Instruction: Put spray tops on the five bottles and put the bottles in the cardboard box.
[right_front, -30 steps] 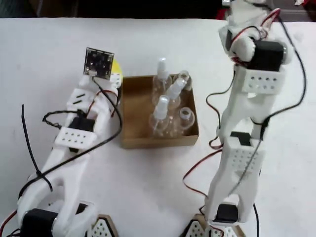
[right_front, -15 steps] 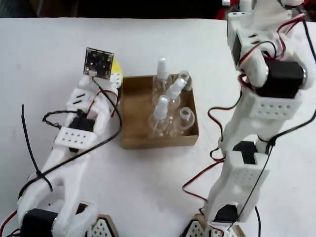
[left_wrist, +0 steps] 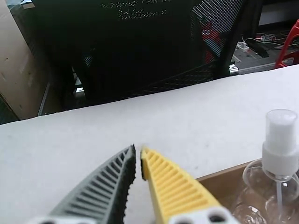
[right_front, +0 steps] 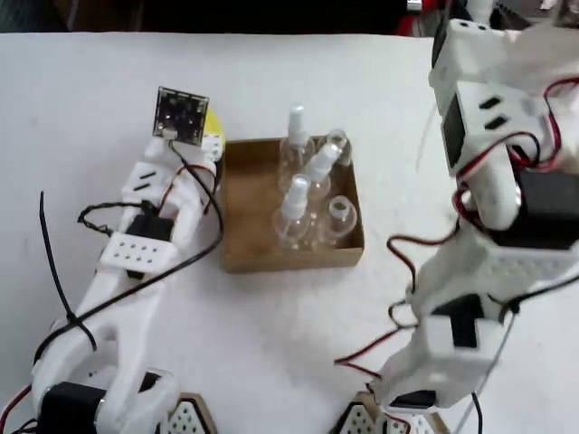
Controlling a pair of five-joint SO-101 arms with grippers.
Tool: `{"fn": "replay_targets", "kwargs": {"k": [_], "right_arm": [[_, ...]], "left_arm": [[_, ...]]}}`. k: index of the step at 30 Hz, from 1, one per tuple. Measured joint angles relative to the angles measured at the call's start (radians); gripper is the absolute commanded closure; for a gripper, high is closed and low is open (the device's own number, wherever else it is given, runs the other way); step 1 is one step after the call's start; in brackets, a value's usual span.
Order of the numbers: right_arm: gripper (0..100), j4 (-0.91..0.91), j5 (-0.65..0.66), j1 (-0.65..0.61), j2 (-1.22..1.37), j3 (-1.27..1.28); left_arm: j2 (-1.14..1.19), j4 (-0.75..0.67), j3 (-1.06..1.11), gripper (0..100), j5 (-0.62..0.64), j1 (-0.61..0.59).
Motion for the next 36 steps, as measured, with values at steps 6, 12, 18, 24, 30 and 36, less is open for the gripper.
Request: {"fn": "replay_targets", "kwargs": {"k": [6, 12, 18, 24, 30, 36], "right_arm": [[98.4, 0.0, -0.021, -0.057, -0.262, 0.451], [98.4, -0.213, -0.021, -0.1, -0.456, 0.867], [98.4, -0.626, -0.023, -0.097, -0.477, 1.221], [98.4, -0.97, -0.028, -0.098, -0.476, 1.441], [98.4, -1.194, -0.236, -0.098, -0.477, 1.544], [98.4, -1.41, -0.319, -0.094, -0.39, 1.6]], "left_arm": [[0.0, 0.0, 0.0, 98, 0.0, 0.0], [0.0, 0.0, 0.0, 98, 0.0, 0.0], [0.0, 0.0, 0.0, 98, 0.0, 0.0], [0.0, 0.0, 0.0, 98, 0.0, 0.0], [0.0, 0.0, 0.0, 98, 0.0, 0.0], [0.0, 0.0, 0.0, 98, 0.0, 0.0]]}}
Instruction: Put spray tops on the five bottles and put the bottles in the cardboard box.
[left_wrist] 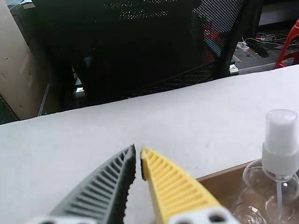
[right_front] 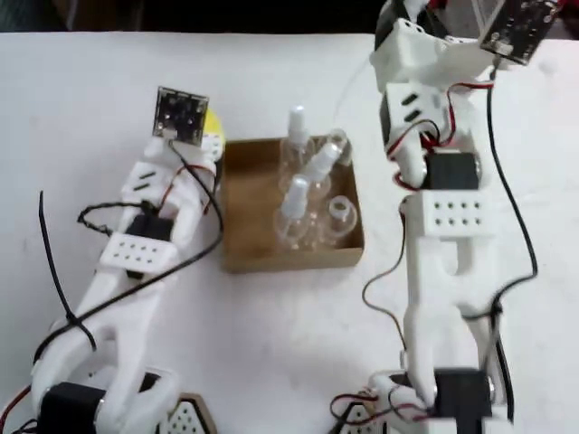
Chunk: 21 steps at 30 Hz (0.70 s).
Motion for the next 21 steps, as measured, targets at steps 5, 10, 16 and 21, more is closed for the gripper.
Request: {"fn": "replay_targets", "kwargs": {"k": [5, 10, 16, 21], "right_arm": [[98.4, -0.086, -0.009, 0.035, 0.109, 0.002], [98.4, -0.091, -0.009, 0.037, 0.121, 0.002], [98.4, -0.066, -0.009, 0.037, 0.086, 0.04], [98.4, -0.049, 0.066, 0.028, 0.064, 0.092]], "left_arm": [[0.0, 0.0, 0.0, 98, 0.0, 0.0], [0.0, 0.0, 0.0, 98, 0.0, 0.0], [0.0, 0.0, 0.0, 98, 0.0, 0.0], [0.0, 0.0, 0.0, 98, 0.0, 0.0]]}}
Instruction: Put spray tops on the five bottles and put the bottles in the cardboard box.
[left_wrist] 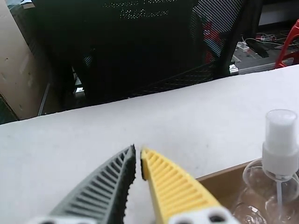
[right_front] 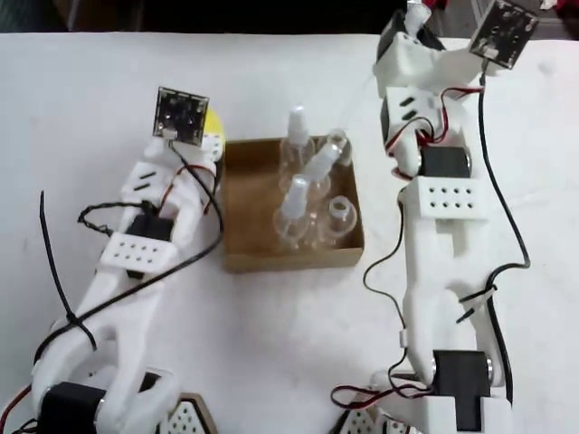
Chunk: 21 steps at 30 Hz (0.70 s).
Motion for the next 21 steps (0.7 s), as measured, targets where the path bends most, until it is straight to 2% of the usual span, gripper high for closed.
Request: {"fn": "replay_targets", "kwargs": {"k": [3, 16, 21], "right_arm": [[98.4, -0.023, 0.04, -0.006, -0.002, 0.028], [98.4, -0.023, 0.014, -0.009, -0.058, 0.041], [98.4, -0.092, 0.012, -0.006, -0.058, 0.041]], "left_arm": [[0.0, 0.0, 0.0, 98, 0.0, 0.0], [0.0, 0.0, 0.0, 98, 0.0, 0.0], [0.0, 0.0, 0.0, 98, 0.0, 0.0]]}}
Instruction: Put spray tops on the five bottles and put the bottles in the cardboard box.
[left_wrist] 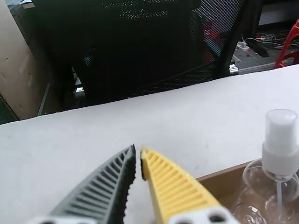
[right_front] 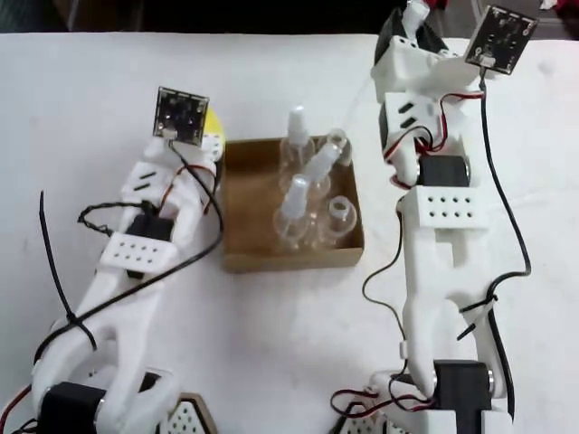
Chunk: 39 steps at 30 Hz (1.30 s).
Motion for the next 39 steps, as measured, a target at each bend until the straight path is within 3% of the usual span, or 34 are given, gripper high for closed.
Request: {"fn": "replay_targets", "kwargs": {"k": [39], "right_arm": [[98.4, -0.114, 0.0, -0.052, 0.069, 0.219]], "left_arm": [[0.0, 0.0, 0.0, 98, 0.0, 0.0]]}}
